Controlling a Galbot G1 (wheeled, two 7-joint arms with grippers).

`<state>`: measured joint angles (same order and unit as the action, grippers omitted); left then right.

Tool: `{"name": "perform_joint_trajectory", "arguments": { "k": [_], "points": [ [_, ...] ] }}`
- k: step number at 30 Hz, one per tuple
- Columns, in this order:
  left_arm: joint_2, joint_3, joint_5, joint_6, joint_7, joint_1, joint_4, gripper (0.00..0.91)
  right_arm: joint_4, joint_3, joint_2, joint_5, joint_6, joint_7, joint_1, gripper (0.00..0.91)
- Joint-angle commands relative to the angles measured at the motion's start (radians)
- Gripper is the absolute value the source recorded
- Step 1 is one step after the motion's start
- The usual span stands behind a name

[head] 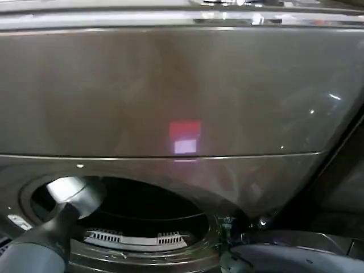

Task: Grasp the clothes from the dryer.

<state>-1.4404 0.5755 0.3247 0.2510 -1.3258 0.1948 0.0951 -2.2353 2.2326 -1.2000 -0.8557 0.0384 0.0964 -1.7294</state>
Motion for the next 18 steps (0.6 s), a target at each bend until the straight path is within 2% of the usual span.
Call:
{"name": "perform_joint_trajectory", "arguments": {
  "k": [1, 8, 18],
  "points": [
    [-0.01, -0.097, -0.11, -0.023, 0.074, -0.005, 0.006, 0.0, -0.002, -0.002, -0.001, 0.001, 0.0, 0.0, 0.0, 0.907],
    [-0.004, -0.293, -0.217, -0.046, 0.18, -0.036, 0.03, 0.0, -0.007, 0.009, 0.001, -0.005, 0.001, 0.001, -0.007, 0.907],
    [0.037, -0.513, -0.368, -0.057, 0.526, -0.158, 0.217, 0.0, -0.014, 0.012, -0.001, -0.008, 0.002, 0.007, -0.01, 0.907]
  ]
}}
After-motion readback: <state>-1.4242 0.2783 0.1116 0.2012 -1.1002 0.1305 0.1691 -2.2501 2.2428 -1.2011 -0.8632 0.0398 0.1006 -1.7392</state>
